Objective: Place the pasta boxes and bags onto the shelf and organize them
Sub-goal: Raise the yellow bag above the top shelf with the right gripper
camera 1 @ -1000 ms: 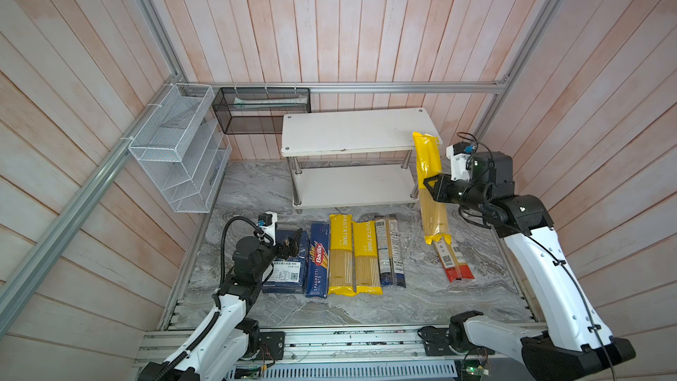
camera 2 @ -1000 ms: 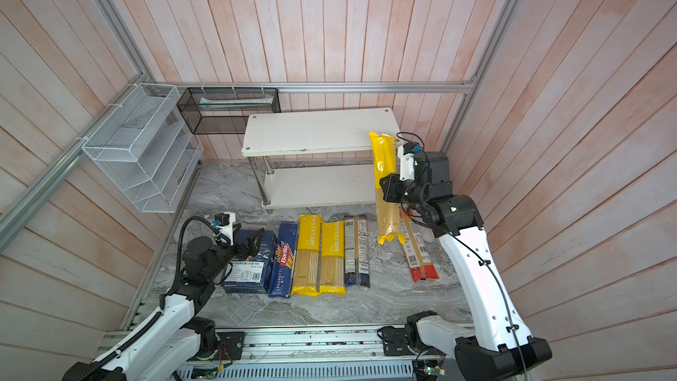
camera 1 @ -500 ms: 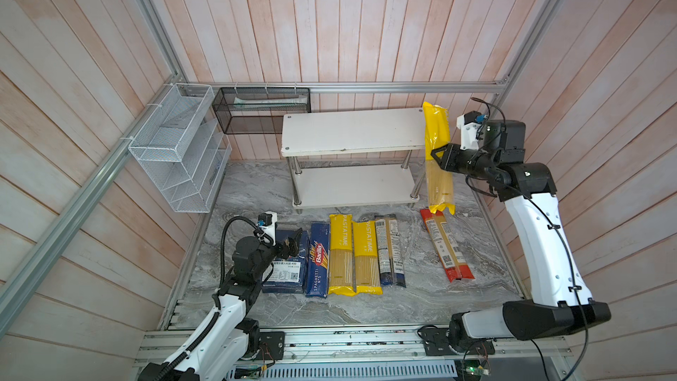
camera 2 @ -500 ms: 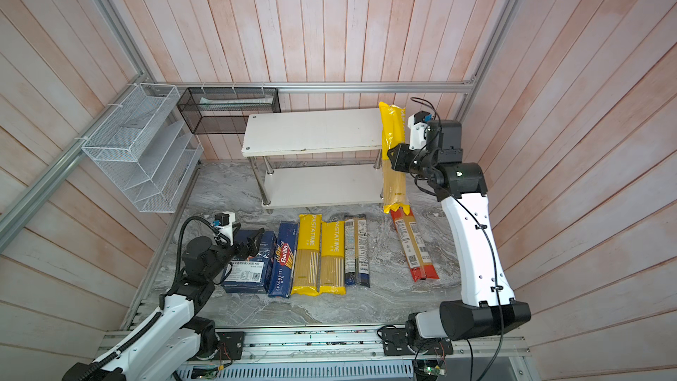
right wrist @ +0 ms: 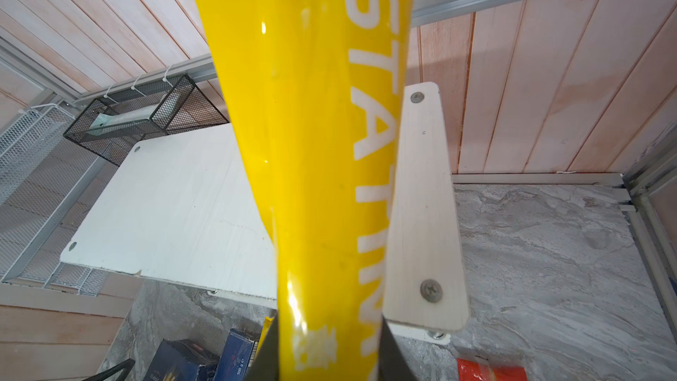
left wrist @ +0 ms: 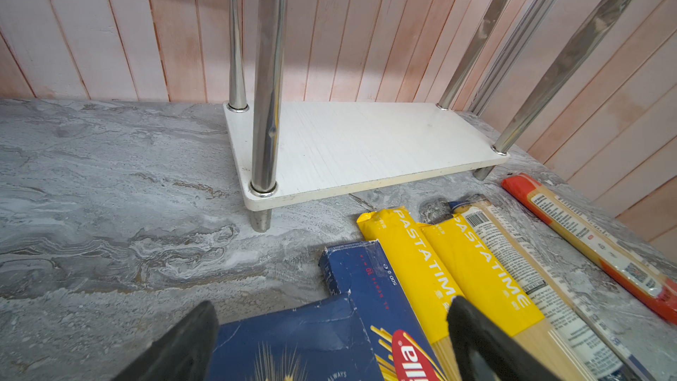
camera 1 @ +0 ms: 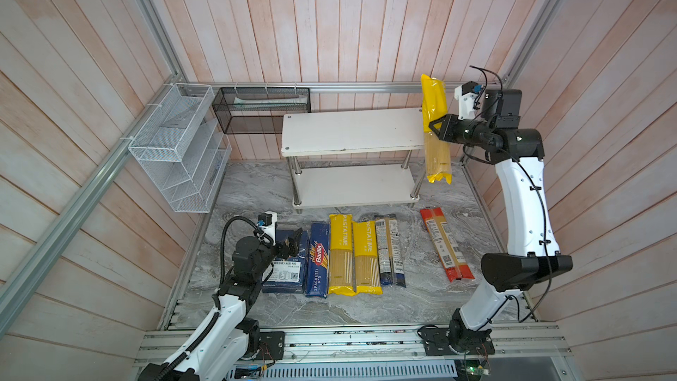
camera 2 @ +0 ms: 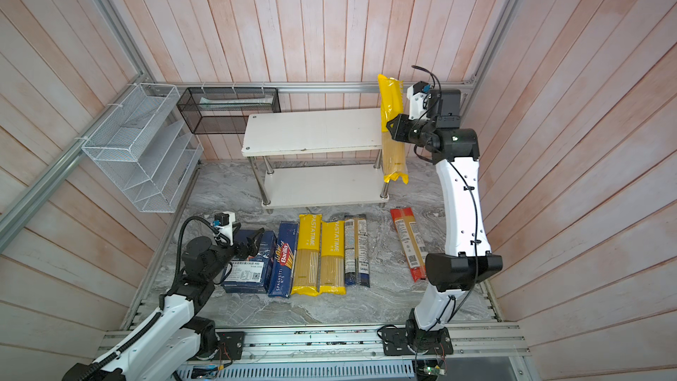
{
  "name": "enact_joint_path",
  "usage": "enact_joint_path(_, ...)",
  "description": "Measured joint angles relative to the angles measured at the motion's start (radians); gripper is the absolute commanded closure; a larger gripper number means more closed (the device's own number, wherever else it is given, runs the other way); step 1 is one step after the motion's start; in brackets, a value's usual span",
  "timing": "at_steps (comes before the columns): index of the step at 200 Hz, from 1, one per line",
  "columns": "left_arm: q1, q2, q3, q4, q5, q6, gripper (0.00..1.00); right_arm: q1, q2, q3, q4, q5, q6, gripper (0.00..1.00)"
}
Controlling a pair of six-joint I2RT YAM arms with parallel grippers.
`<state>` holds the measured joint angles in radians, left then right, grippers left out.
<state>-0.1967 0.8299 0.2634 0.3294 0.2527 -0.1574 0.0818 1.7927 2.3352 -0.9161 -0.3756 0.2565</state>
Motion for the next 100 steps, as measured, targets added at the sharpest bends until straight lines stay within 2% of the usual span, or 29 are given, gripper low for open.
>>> enact_joint_path(38, 0.0, 0.0, 0.0, 0.0, 0.001, 0.0, 0.0, -0.013, 0.076, 0.072, -0.001, -0.035, 0.006, 0.98)
enact_joint_path(100, 0.0, 0.0, 0.0, 0.0, 0.001, 0.0, 0.0, -0.015, 0.12, 0.082, 0.029, -0.066, 0.04, 0.99)
